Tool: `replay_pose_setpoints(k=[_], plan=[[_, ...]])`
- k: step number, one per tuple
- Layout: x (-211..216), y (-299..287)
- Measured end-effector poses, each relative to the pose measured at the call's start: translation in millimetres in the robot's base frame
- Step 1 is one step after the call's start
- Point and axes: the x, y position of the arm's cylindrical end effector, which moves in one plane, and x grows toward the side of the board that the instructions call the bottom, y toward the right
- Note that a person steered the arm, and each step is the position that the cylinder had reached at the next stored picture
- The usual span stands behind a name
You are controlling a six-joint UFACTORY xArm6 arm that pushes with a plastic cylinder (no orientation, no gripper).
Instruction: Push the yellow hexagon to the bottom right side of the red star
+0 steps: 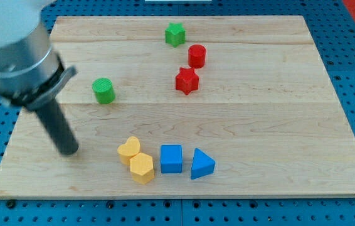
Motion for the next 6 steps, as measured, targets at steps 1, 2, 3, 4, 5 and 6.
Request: replay_pose_setpoints(k=[1, 2, 3, 4, 5, 6], plan=[[49, 22], [49, 26], [48, 47], [49, 83], [49, 136], [32, 168]])
